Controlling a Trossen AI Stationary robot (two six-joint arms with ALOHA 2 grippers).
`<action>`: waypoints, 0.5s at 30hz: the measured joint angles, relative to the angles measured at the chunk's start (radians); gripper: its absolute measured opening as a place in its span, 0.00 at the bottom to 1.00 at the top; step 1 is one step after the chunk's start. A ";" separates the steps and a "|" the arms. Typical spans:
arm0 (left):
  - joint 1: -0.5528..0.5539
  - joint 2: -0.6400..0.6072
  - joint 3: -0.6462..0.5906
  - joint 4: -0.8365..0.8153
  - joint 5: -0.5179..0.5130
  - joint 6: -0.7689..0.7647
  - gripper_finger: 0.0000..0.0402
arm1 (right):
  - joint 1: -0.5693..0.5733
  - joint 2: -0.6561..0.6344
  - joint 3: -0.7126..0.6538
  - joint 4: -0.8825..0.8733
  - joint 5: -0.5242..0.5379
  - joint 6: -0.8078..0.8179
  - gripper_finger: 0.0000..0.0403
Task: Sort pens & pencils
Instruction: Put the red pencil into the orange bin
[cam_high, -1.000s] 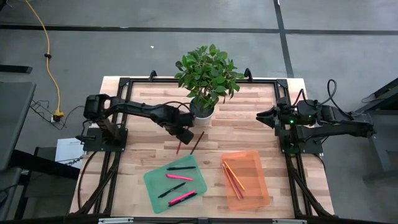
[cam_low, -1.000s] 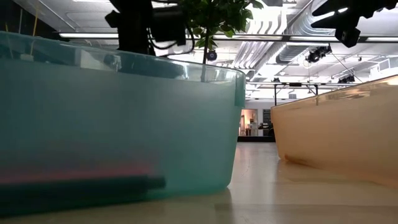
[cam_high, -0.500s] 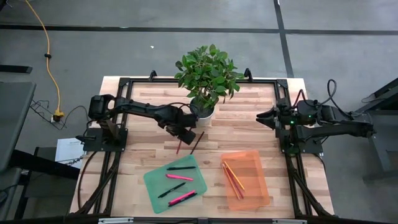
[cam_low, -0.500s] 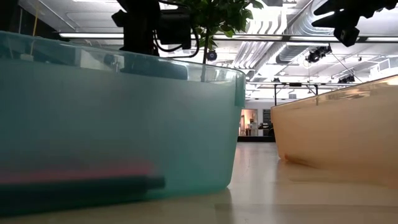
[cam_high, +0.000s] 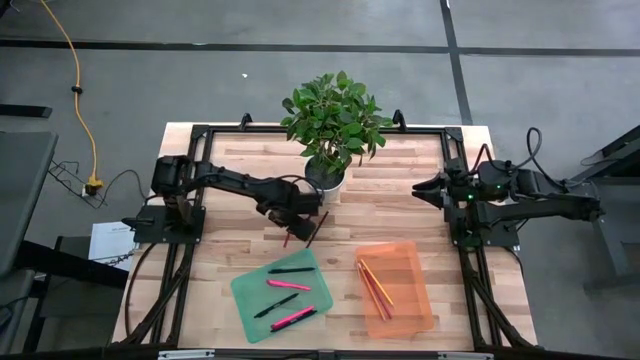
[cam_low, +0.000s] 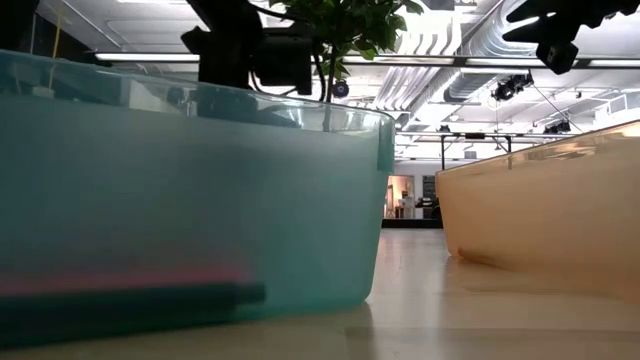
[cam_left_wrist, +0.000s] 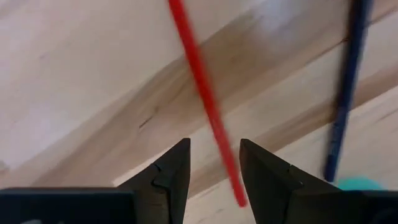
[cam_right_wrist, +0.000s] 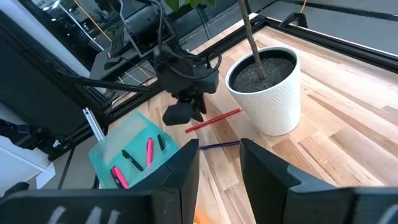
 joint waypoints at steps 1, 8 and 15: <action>-0.006 0.007 0.001 0.016 0.002 -0.003 0.32 | 0.000 0.000 0.000 0.000 -0.001 0.003 0.27; -0.018 0.031 0.001 0.026 0.013 -0.010 0.32 | 0.000 0.000 0.000 0.000 -0.008 0.007 0.27; -0.018 0.040 0.001 0.037 0.014 -0.011 0.32 | 0.000 0.000 0.000 0.000 -0.015 0.000 0.27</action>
